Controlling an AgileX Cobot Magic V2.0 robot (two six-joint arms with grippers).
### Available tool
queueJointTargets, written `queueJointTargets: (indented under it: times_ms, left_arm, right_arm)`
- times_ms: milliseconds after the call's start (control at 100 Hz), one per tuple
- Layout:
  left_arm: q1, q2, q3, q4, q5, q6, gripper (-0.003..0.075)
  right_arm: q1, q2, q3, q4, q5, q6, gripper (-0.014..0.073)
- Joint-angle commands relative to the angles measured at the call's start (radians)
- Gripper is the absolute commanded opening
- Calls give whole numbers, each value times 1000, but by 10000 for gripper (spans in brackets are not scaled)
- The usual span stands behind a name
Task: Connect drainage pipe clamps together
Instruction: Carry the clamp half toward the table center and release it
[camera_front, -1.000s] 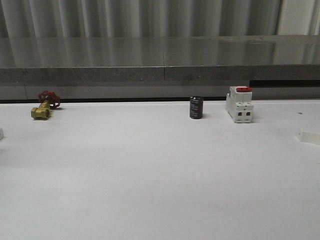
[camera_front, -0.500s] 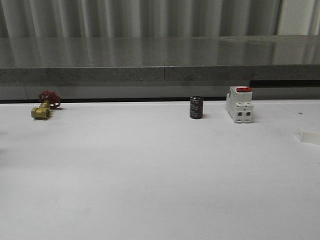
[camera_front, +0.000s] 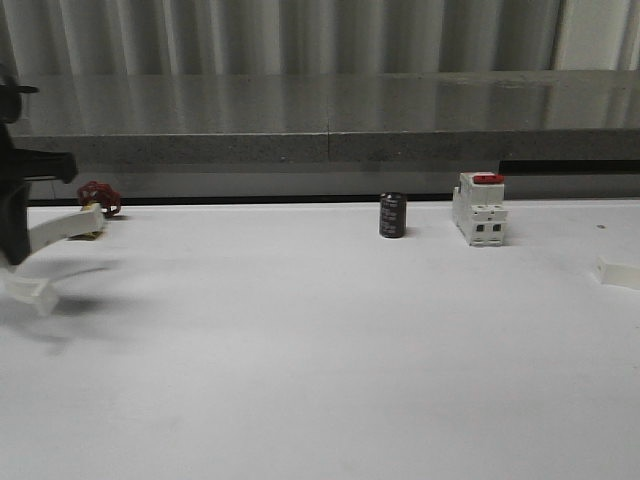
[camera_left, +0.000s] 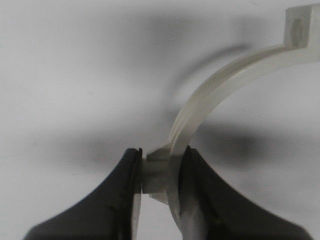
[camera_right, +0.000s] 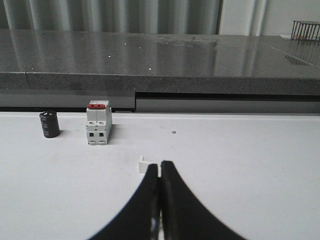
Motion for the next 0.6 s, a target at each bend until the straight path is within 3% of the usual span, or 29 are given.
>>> queueJointTargets:
  times_ms: [0, 340, 590]
  left_arm:
    - [-71, -48, -28, -13, -16, -53, -16]
    - [-222, -48, -28, -99, -115, -110, -16]
    - [-231, -17, -28, -103, -87, -110, -16]
  right_arm:
    - [-6, -19, -16, 1, -75, -7, -66]
    - [-6, -19, -16, 1, -75, -7, -66]
    - [-6, -19, -16, 1, -75, -7, -66]
